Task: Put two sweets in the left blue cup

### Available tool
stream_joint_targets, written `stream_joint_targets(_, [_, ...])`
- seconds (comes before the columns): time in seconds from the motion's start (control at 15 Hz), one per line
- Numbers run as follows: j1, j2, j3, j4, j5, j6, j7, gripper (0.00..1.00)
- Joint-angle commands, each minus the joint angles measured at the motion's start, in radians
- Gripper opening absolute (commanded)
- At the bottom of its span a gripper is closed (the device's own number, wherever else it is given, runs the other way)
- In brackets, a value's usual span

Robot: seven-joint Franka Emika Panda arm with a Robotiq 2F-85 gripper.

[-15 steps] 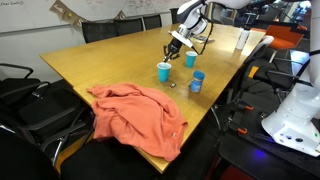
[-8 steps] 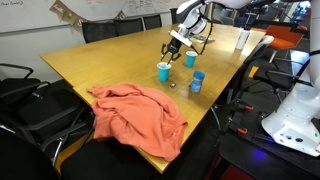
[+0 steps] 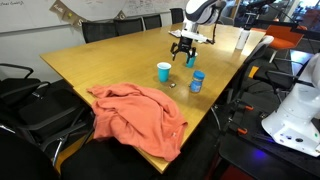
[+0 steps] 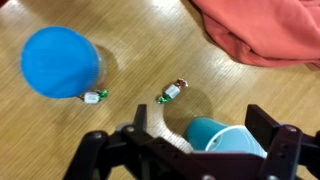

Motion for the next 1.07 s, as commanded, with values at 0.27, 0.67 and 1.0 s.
stream_joint_targets(0.27, [0.001, -0.208, 0.027, -0.28, -0.144, 0.133, -0.148, 1.0])
stream_joint_targets(0.67, [-0.003, -0.165, 0.03, -0.24, -0.134, 0.121, -0.143, 1.0])
stream_joint_targets(1.0, [0.01, -0.12, 0.043, -0.208, -0.141, 0.196, -0.142, 1.0])
